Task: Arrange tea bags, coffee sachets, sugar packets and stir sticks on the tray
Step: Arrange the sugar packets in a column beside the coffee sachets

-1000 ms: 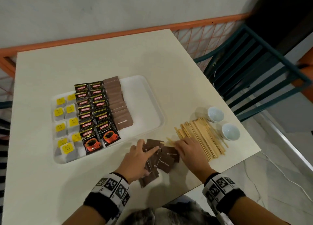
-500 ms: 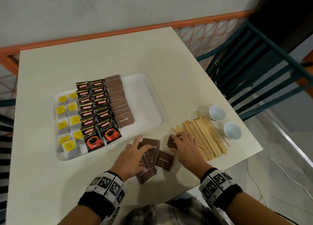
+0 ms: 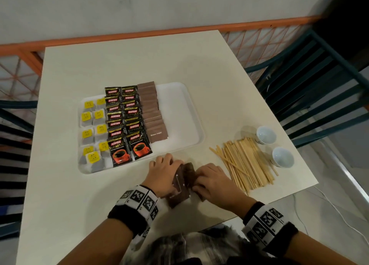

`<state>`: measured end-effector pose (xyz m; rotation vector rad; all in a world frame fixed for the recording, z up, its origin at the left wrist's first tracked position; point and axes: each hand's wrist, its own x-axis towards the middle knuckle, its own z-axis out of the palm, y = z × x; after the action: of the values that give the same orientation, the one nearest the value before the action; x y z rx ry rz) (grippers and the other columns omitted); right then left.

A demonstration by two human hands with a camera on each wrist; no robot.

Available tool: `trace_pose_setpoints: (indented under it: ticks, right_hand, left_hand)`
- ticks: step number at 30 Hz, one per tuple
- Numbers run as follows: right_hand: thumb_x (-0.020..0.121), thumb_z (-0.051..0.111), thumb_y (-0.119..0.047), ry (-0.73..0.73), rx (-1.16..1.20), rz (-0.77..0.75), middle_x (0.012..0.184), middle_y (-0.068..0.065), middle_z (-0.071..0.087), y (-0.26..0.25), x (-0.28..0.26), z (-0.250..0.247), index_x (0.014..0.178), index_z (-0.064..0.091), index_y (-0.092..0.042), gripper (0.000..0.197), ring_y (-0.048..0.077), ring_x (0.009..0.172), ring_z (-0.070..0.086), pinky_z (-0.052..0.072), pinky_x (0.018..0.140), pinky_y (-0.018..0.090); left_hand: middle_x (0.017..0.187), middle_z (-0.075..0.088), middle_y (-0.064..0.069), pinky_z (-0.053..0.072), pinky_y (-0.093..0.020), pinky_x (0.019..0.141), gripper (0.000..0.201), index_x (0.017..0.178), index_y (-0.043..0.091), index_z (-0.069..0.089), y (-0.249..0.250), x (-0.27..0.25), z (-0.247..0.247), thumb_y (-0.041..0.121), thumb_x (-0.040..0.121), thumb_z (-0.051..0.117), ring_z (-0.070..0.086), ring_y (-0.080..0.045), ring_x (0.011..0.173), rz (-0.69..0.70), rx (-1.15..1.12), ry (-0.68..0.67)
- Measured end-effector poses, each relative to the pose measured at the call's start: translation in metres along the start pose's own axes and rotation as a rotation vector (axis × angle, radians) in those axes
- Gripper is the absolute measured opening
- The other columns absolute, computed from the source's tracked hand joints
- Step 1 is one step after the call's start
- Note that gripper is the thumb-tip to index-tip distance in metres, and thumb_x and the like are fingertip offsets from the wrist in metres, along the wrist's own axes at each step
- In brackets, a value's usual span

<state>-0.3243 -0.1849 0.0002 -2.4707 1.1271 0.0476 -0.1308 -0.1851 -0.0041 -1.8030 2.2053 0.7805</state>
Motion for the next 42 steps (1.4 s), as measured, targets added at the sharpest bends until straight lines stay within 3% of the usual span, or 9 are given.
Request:
trace_pose_setpoints:
  ticks: [6, 13, 20, 24, 28, 32, 36, 39, 42]
  right_hand:
    - [0.086, 0.058, -0.033, -0.073, 0.085, 0.229, 0.136, 0.003, 0.040, 0.002, 0.003, 0.002, 0.113, 0.052, -0.017, 0.033, 0.022, 0.126, 0.035, 0.032, 0.108, 0.039]
    - [0.071, 0.071, -0.049, -0.225, 0.059, 0.362, 0.131, 0.004, 0.041, 0.007, 0.011, -0.009, 0.136, 0.026, -0.018, 0.085, 0.022, 0.119, 0.042, 0.042, 0.101, 0.037]
    - [0.071, 0.073, -0.032, -0.302, 0.132, 0.316, 0.116, 0.004, 0.048, -0.004, 0.011, 0.002, 0.117, 0.038, -0.017, 0.060, 0.016, 0.095, 0.048, 0.048, 0.083, 0.026]
    - [0.076, 0.066, -0.033, -0.239, 0.054, 0.276, 0.119, 0.002, 0.037, -0.007, 0.009, 0.000, 0.121, 0.037, -0.019, 0.056, 0.016, 0.101, 0.044, 0.047, 0.089, 0.026]
    - [0.087, 0.052, -0.022, -0.171, -0.016, 0.245, 0.123, 0.004, 0.042, -0.009, 0.016, -0.008, 0.126, 0.038, -0.015, 0.042, 0.017, 0.107, 0.044, 0.045, 0.093, 0.027]
    - [0.086, 0.049, -0.016, -0.105, 0.070, 0.291, 0.101, 0.006, 0.051, -0.008, 0.036, -0.028, 0.102, 0.049, -0.011, 0.016, 0.020, 0.091, 0.049, 0.034, 0.072, 0.023]
    - [0.081, 0.057, -0.014, 0.195, 0.330, 0.310, 0.077, 0.001, 0.054, -0.023, 0.056, -0.053, 0.085, 0.058, -0.010, 0.006, 0.014, 0.066, 0.048, 0.034, 0.055, 0.014]
    - [0.081, 0.058, -0.010, 0.370, 0.419, 0.128, 0.086, 0.000, 0.057, -0.054, 0.064, -0.064, 0.098, 0.063, -0.008, 0.018, 0.010, 0.074, 0.050, 0.038, 0.063, 0.007]
    - [0.082, 0.058, -0.011, 0.317, 0.347, -0.087, 0.105, 0.005, 0.059, -0.076, 0.071, -0.054, 0.116, 0.060, -0.008, 0.035, 0.010, 0.092, 0.051, 0.043, 0.083, 0.016]
  left_hand:
    - [0.133, 0.034, -0.001, 0.025, -0.036, 0.105, 0.070, 0.132, 0.023, 0.036, 0.000, -0.003, 0.002, 0.037, 0.074, 0.072, 0.033, -0.021, 0.122, -0.021, -0.166, 0.008]
    - [0.109, 0.062, 0.001, 0.047, -0.028, 0.081, 0.051, 0.116, 0.025, 0.041, -0.011, -0.015, 0.006, 0.026, 0.075, 0.072, 0.057, -0.017, 0.094, -0.082, -0.489, 0.049]
    - [0.097, 0.063, 0.003, 0.054, -0.023, 0.073, 0.042, 0.107, 0.021, 0.044, -0.025, -0.023, 0.010, 0.020, 0.075, 0.071, 0.061, -0.014, 0.089, -0.113, -0.750, 0.145]
    - [0.092, 0.069, 0.002, 0.056, -0.031, 0.077, 0.036, 0.100, 0.017, 0.052, -0.034, -0.031, 0.006, 0.009, 0.073, 0.074, 0.066, -0.017, 0.087, -0.226, -1.021, 0.161]
    - [0.094, 0.070, -0.005, 0.059, -0.036, 0.065, 0.035, 0.101, 0.016, 0.056, -0.038, -0.036, -0.002, -0.001, 0.074, 0.071, 0.068, -0.022, 0.086, -0.297, -1.306, 0.177]
    - [0.096, 0.070, -0.007, 0.055, -0.026, 0.058, 0.042, 0.112, 0.007, 0.054, -0.041, -0.037, -0.002, -0.003, 0.075, 0.070, 0.066, -0.018, 0.084, -0.326, -1.451, 0.262]
    - [0.089, 0.071, -0.001, 0.052, -0.022, 0.054, 0.034, 0.105, 0.011, 0.055, -0.044, -0.038, -0.007, -0.002, 0.077, 0.069, 0.068, -0.014, 0.078, -0.302, -1.529, 0.357]
    - [0.079, 0.073, 0.008, 0.054, -0.022, 0.060, 0.031, 0.104, 0.008, 0.057, -0.048, -0.041, -0.016, -0.001, 0.078, 0.069, 0.069, -0.010, 0.076, -0.243, -1.587, 0.401]
    - [0.090, 0.073, -0.002, 0.056, -0.030, 0.067, 0.037, 0.109, 0.009, 0.059, -0.054, -0.046, -0.027, 0.003, 0.074, 0.071, 0.069, -0.022, 0.087, -0.165, -1.710, 0.397]
